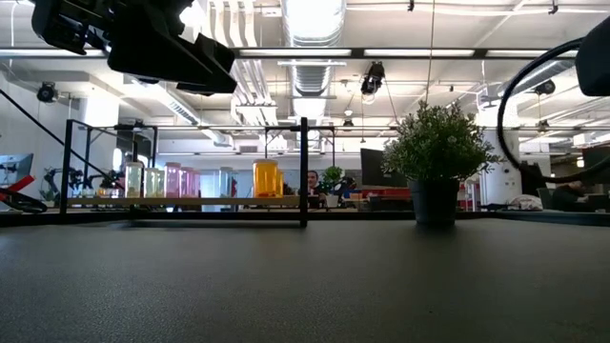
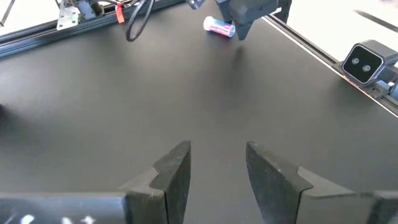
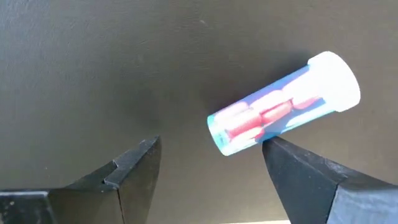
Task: Pick and place medicine bottles onto shelf by color
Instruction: Put the blue medicine bottle on the shelf aligned with the other blue medicine bottles
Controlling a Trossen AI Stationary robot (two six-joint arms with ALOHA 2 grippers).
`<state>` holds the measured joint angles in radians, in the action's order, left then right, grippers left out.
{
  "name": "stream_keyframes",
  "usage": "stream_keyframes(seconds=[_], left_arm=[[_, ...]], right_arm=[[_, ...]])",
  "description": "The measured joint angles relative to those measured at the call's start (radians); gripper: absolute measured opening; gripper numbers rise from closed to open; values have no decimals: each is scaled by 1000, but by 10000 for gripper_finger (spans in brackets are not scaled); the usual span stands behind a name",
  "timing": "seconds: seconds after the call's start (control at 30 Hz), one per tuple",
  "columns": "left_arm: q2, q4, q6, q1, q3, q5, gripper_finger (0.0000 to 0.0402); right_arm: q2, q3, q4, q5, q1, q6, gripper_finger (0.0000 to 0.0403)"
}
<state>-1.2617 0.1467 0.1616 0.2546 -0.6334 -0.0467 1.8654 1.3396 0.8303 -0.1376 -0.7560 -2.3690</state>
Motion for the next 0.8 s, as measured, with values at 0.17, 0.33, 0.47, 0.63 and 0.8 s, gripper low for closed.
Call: stream_keyframes(seconds=[0.17, 0.33, 0.47, 0.63, 0.8], left_arm=[[0, 0, 0, 0, 0, 0, 138], [0, 0, 0, 0, 0, 0, 138], [0, 0, 0, 0, 1, 0, 138], [0, 1, 2, 0, 1, 0, 138], [0, 1, 2, 0, 1, 0, 138]], right_arm=[[1, -2, 6, 7, 4, 32, 254], [0, -3, 8, 7, 4, 24, 160], [-3, 0, -9, 8, 4, 17, 101], [-3, 4, -7, 7, 4, 29, 97], [-3, 4, -27, -2, 4, -41, 144]])
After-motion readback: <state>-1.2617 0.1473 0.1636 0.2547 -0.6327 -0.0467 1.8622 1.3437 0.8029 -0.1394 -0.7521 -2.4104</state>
